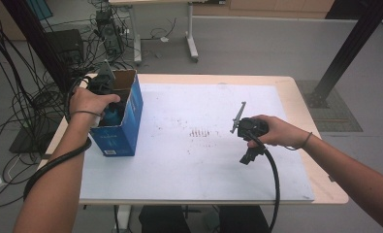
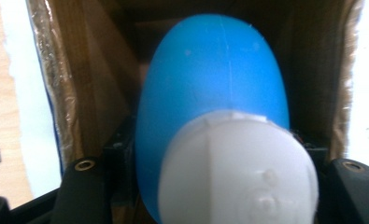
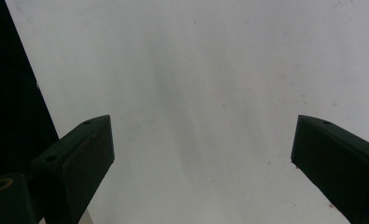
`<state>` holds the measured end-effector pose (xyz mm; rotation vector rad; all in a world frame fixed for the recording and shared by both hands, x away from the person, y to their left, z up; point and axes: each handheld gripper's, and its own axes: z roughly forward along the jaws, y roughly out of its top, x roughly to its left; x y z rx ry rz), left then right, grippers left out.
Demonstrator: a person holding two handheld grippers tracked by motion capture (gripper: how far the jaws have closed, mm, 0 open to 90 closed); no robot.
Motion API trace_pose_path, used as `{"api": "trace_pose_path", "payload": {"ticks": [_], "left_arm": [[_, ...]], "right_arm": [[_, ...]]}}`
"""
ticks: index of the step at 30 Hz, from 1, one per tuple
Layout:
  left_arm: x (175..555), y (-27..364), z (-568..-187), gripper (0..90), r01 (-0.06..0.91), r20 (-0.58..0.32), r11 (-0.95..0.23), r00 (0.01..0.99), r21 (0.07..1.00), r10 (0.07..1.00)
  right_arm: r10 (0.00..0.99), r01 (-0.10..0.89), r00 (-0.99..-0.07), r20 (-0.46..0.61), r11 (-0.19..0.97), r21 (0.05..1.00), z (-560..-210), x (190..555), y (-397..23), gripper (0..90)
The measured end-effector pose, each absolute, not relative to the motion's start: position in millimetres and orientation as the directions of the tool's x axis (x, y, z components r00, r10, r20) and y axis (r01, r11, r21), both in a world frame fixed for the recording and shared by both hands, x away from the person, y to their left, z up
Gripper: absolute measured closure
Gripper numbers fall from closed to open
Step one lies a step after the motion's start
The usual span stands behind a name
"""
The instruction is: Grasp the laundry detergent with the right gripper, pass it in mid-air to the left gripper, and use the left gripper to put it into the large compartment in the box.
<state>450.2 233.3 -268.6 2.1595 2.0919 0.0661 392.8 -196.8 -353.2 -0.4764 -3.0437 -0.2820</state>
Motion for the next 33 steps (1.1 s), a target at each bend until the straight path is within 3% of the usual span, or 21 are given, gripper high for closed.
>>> {"api": "trace_pose_path", "payload": {"ticks": [12, 33], "left_arm": [[447, 232, -256, 36.1, 0.992, -0.067, -0.035, 0.043, 0.12, 0.997], [434, 230, -211, 33.8, 0.978, -0.066, -0.08, 0.094, 0.191, 0.993]], "right_arm": [[0.293, 0.3, -0.954, 0.068, 0.938, 0.172, -353, 393, -198, 6.0], [0.291, 0.298, -0.955, 0.062, 0.938, 0.179, -350, 394, -196, 5.9]]}}
